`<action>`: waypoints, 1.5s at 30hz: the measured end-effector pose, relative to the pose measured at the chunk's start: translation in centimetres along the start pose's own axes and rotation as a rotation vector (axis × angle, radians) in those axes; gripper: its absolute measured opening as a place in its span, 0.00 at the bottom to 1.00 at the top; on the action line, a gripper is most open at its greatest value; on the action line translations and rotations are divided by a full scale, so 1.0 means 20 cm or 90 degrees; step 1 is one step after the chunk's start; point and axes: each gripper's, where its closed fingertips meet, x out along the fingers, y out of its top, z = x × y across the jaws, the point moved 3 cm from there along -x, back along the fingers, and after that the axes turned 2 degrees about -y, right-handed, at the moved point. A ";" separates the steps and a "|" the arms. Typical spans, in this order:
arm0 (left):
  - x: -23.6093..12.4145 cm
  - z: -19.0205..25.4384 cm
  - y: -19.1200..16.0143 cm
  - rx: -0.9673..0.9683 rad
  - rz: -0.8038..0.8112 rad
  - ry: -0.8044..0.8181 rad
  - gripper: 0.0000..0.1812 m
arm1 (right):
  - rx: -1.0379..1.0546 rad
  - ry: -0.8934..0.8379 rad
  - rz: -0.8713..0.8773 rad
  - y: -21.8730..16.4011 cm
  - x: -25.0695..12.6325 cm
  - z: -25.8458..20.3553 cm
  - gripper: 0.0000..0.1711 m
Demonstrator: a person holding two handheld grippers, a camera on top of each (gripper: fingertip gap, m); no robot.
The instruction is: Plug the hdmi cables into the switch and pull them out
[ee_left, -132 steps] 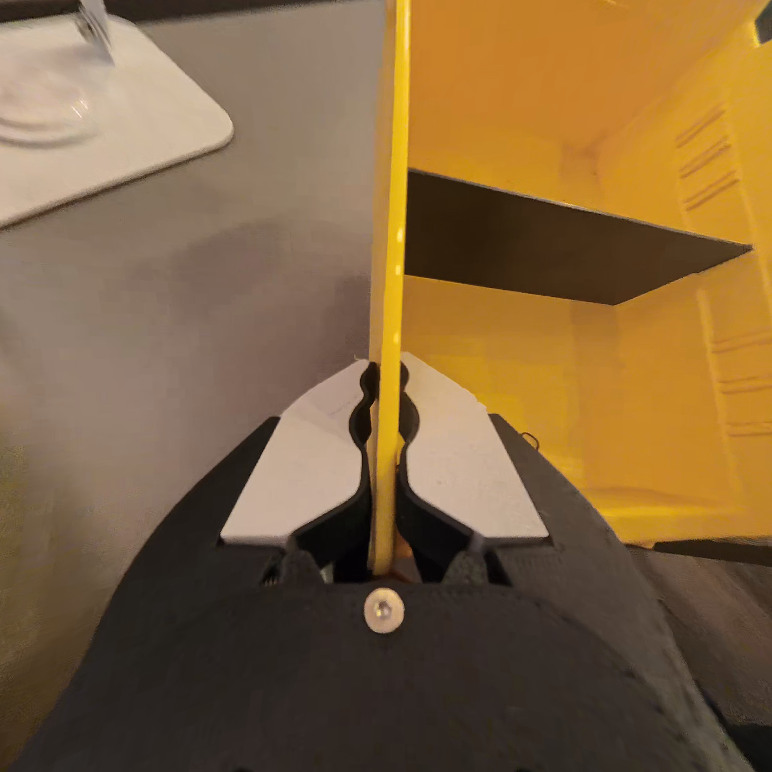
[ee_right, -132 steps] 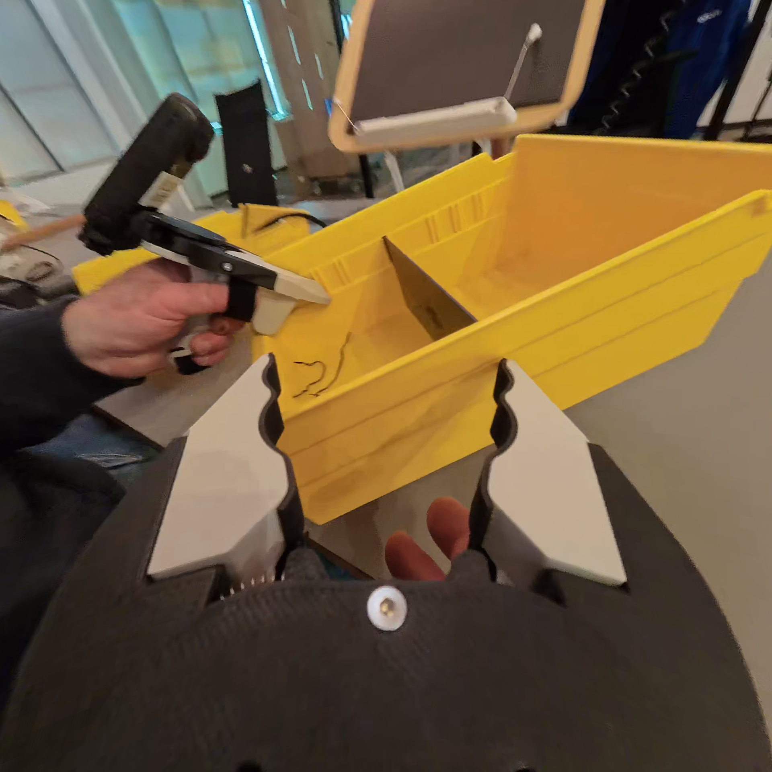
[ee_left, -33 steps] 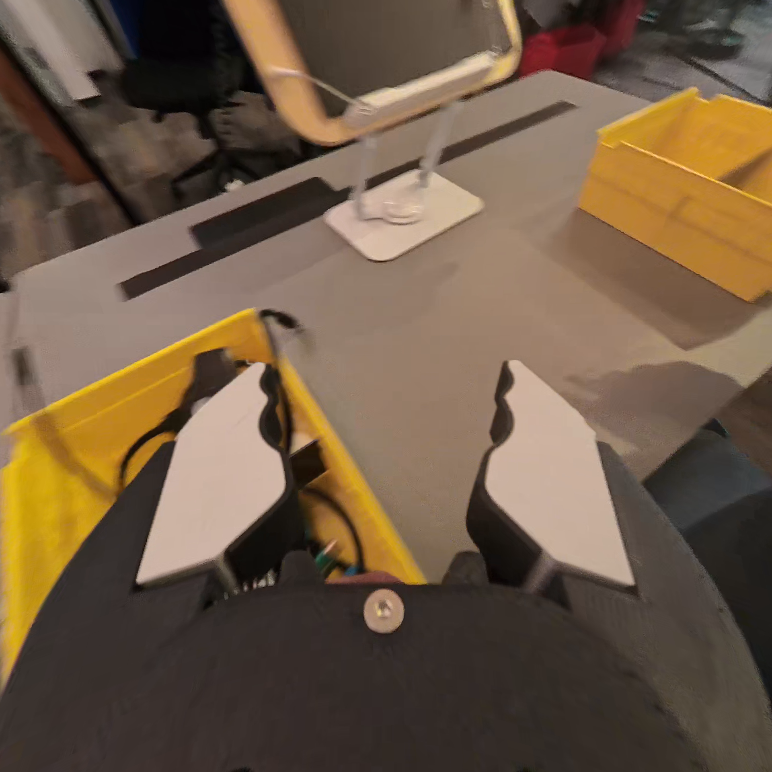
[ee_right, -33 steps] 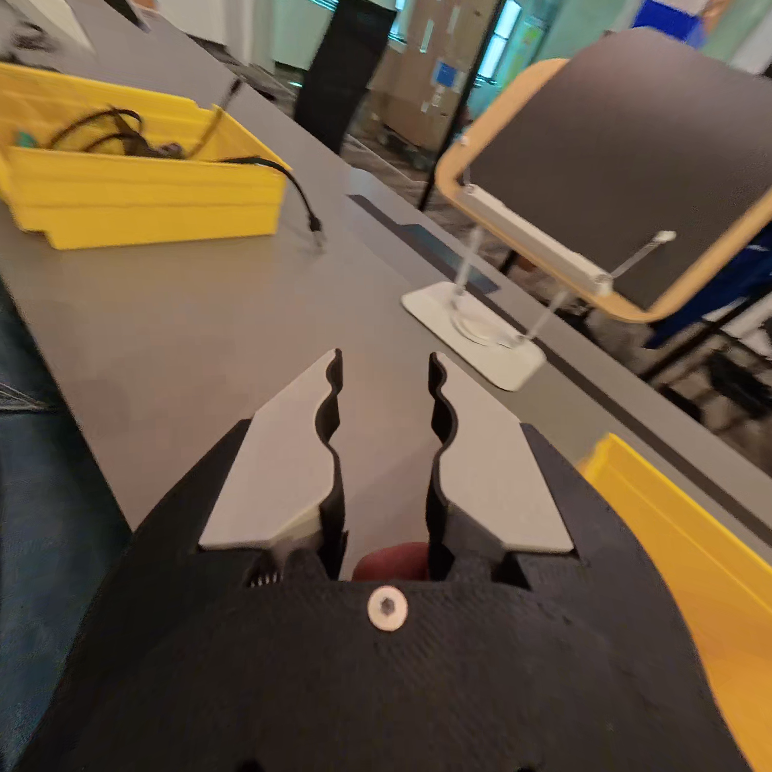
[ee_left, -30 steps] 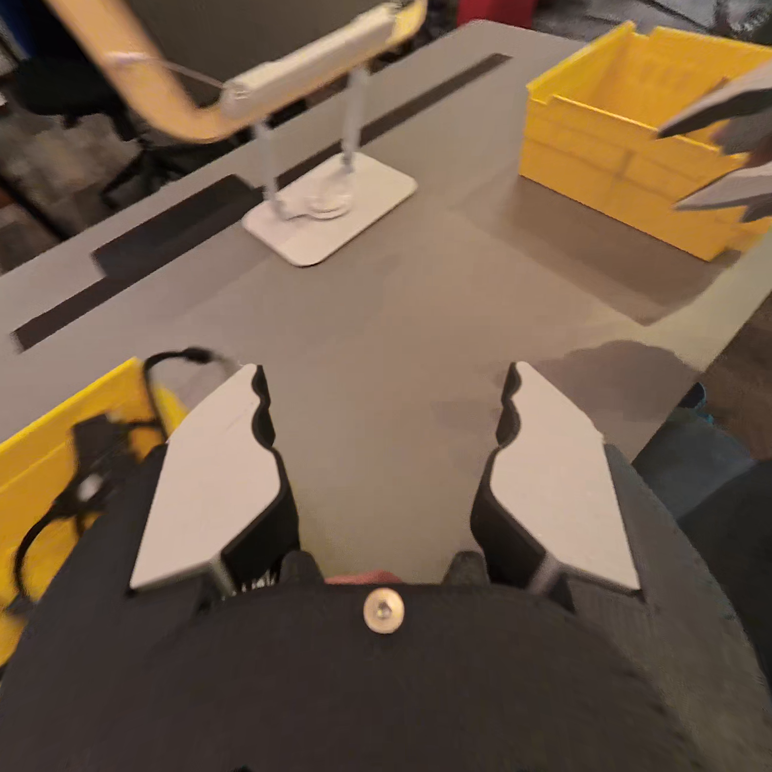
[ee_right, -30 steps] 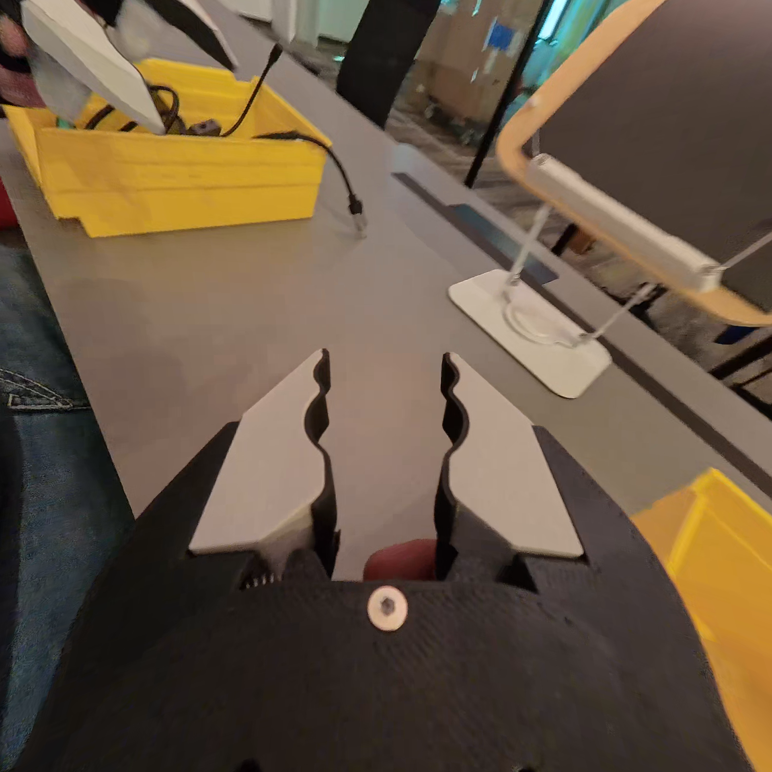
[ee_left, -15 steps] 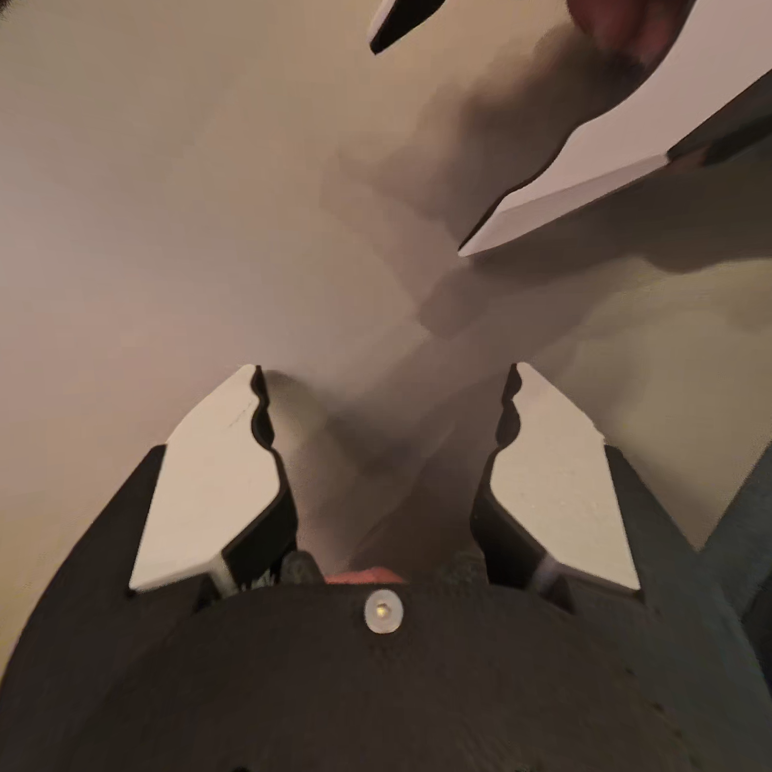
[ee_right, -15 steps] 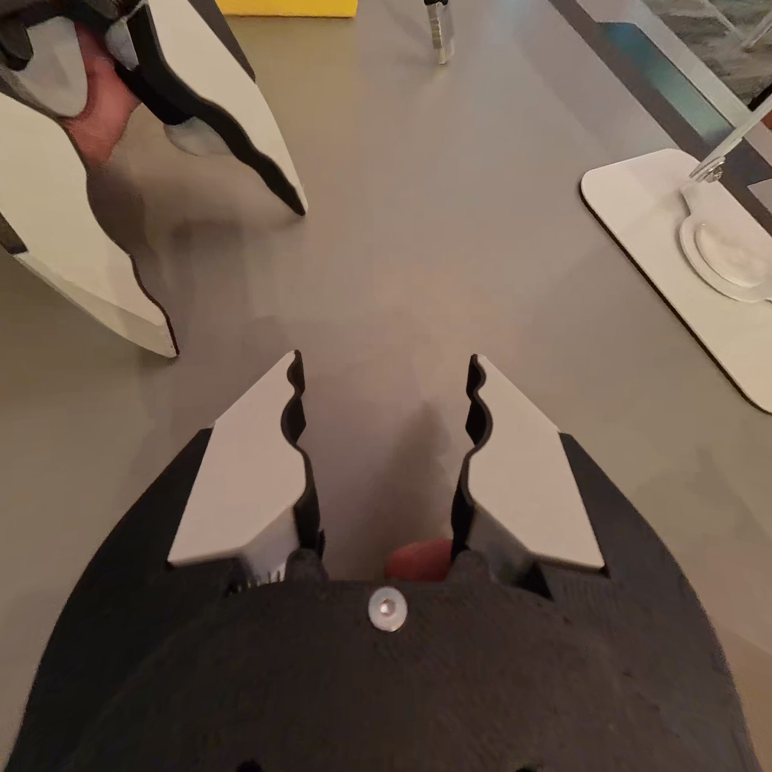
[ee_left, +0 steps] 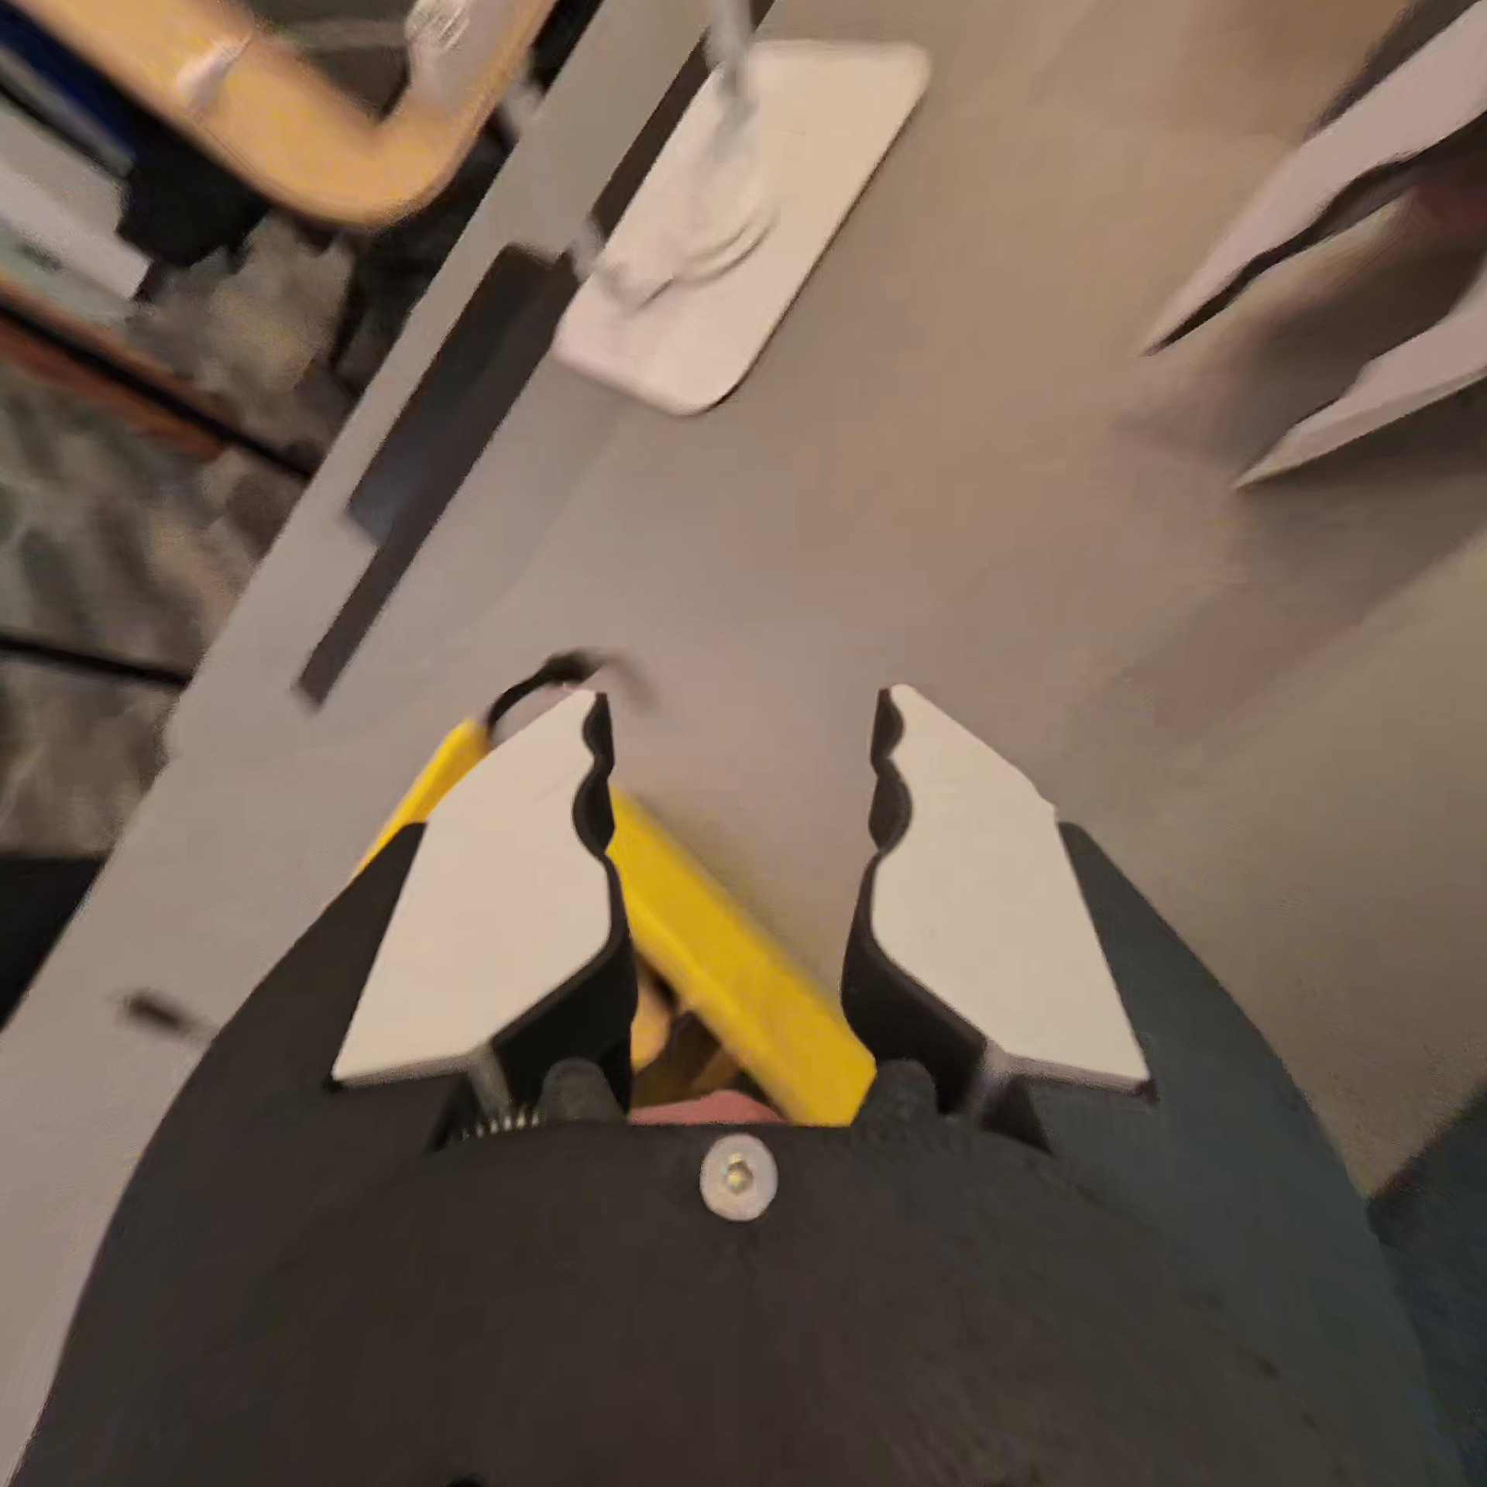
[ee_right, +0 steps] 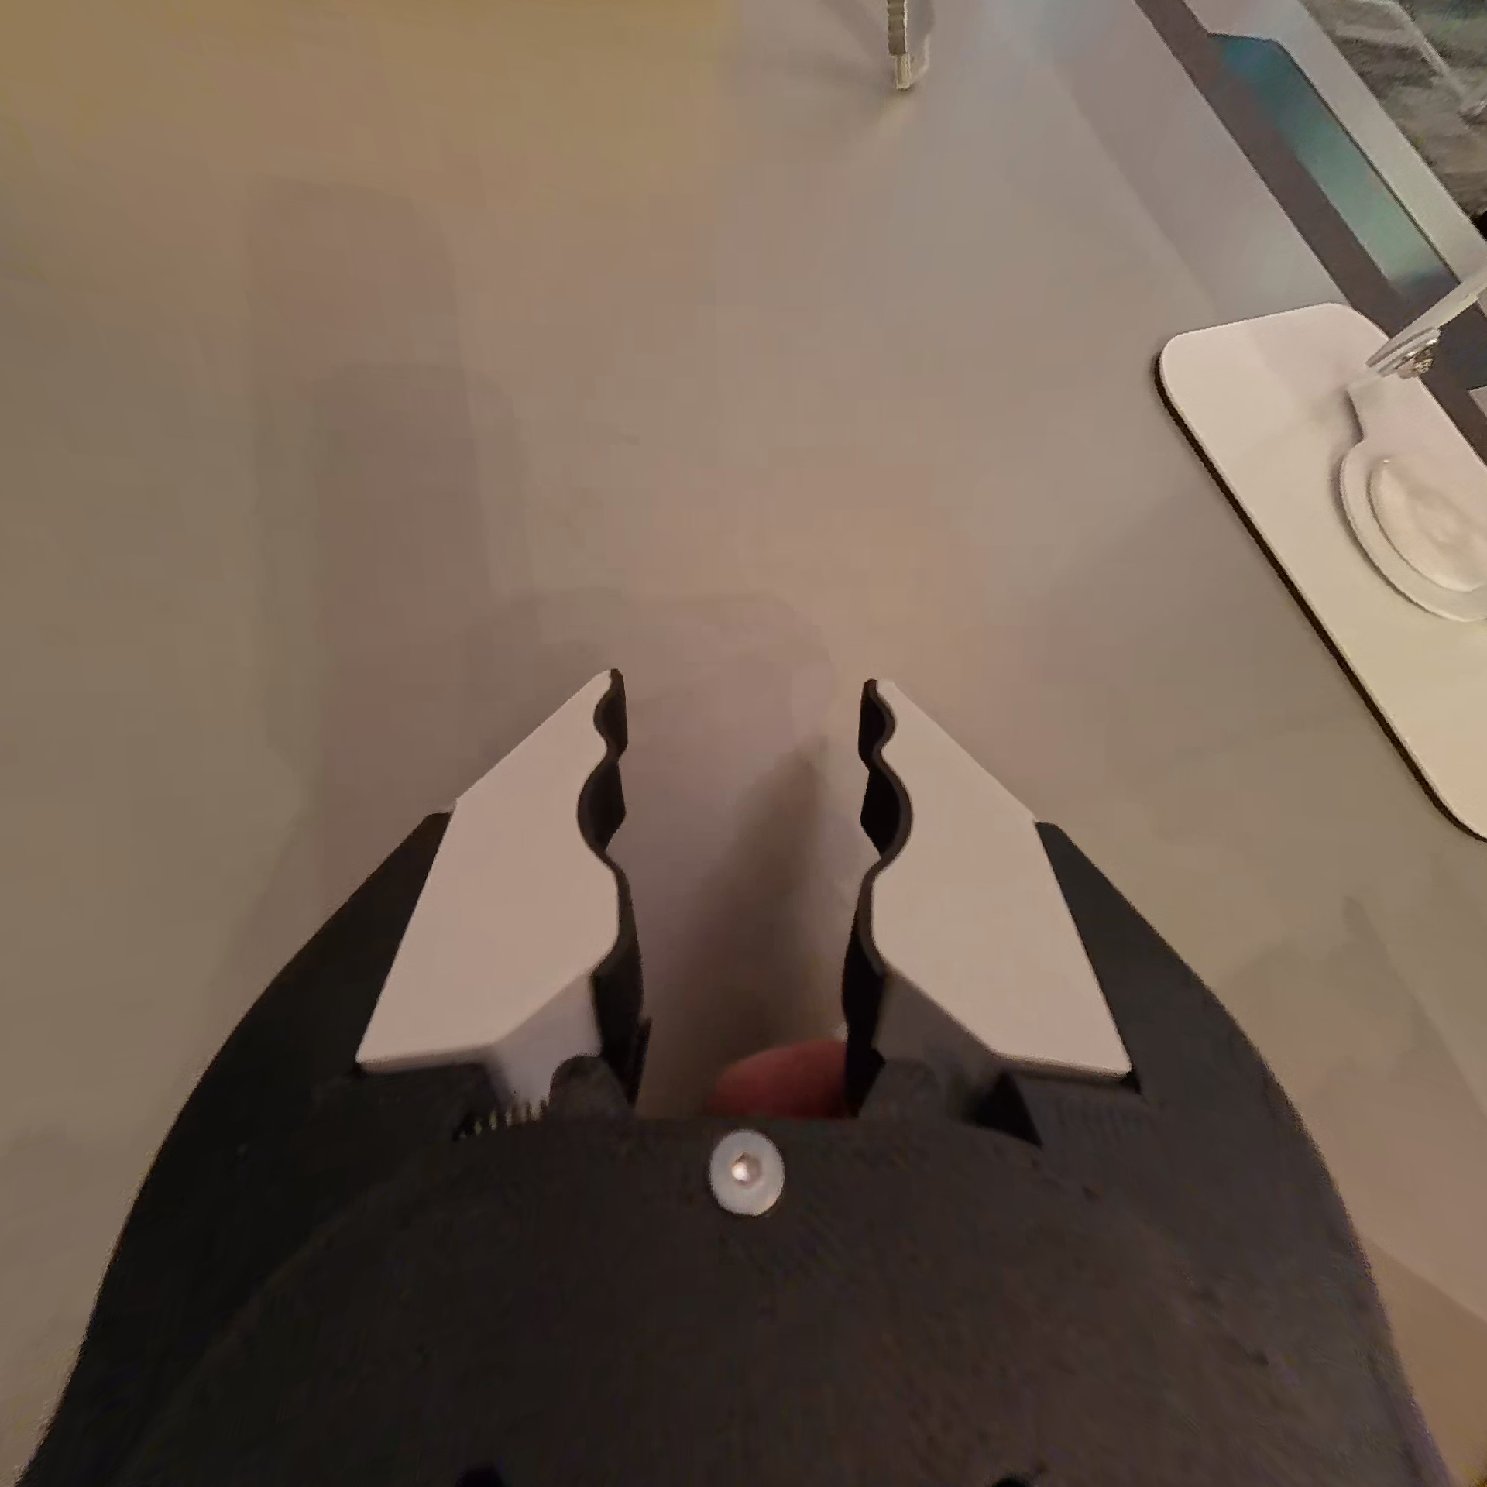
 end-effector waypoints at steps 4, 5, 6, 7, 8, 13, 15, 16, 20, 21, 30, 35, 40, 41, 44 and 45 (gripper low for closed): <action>0.00 -0.41 -0.38 0.039 -0.167 0.054 0.32 | 0.001 0.004 -0.001 0.00 0.00 0.00 0.31; 0.02 -0.47 -0.47 0.047 -0.196 0.048 0.32 | 0.002 0.006 -0.002 0.00 0.00 0.00 0.31; 0.04 -0.52 -0.54 0.055 -0.227 0.041 0.32 | 0.004 0.007 -0.002 0.00 0.00 0.00 0.31; 0.06 -0.56 -0.60 0.072 -0.257 0.035 0.32 | 0.004 0.007 -0.002 0.00 0.00 0.00 0.31; 0.08 -0.59 -0.66 0.092 -0.284 0.027 0.31 | 0.005 0.007 -0.003 0.00 0.00 0.00 0.30; 0.19 -0.61 -0.80 0.137 -0.375 -0.051 0.33 | 0.006 0.012 -0.004 -0.01 0.00 -0.01 0.29; 0.24 -0.63 -0.87 0.166 -0.431 -0.068 0.36 | 0.005 0.013 -0.004 -0.01 0.00 -0.01 0.28; 0.26 -0.64 -0.89 0.179 -0.440 -0.071 0.36 | 0.003 0.013 -0.004 -0.01 0.00 -0.01 0.27; 0.35 -0.65 -0.93 0.185 -0.445 -0.094 0.28 | -0.003 0.010 -0.002 -0.01 0.00 -0.01 0.26; 0.36 -0.65 -0.93 0.186 -0.444 -0.091 0.21 | -0.004 0.009 -0.002 -0.01 -0.01 -0.01 0.26; 0.20 -0.72 -0.81 0.197 -0.361 -0.019 0.13 | -0.009 0.008 -0.003 -0.01 0.00 -0.01 0.24; 0.03 -0.82 -0.67 0.160 -0.265 0.063 0.13 | -0.011 0.007 -0.002 -0.01 0.00 -0.01 0.23; -0.11 -0.89 -0.57 0.058 -0.145 0.103 0.13 | -0.014 0.005 -0.002 -0.01 0.00 -0.01 0.22; -0.13 -0.90 -0.55 0.043 -0.125 0.111 0.13 | -0.015 0.005 -0.003 -0.01 0.00 -0.01 0.22; -0.20 -0.94 -0.49 0.001 -0.070 0.137 0.13 | -0.015 0.005 -0.003 -0.01 0.00 -0.01 0.21; -0.22 -0.96 -0.47 -0.011 -0.054 0.146 0.13 | -0.015 0.005 -0.003 -0.01 0.00 -0.01 0.21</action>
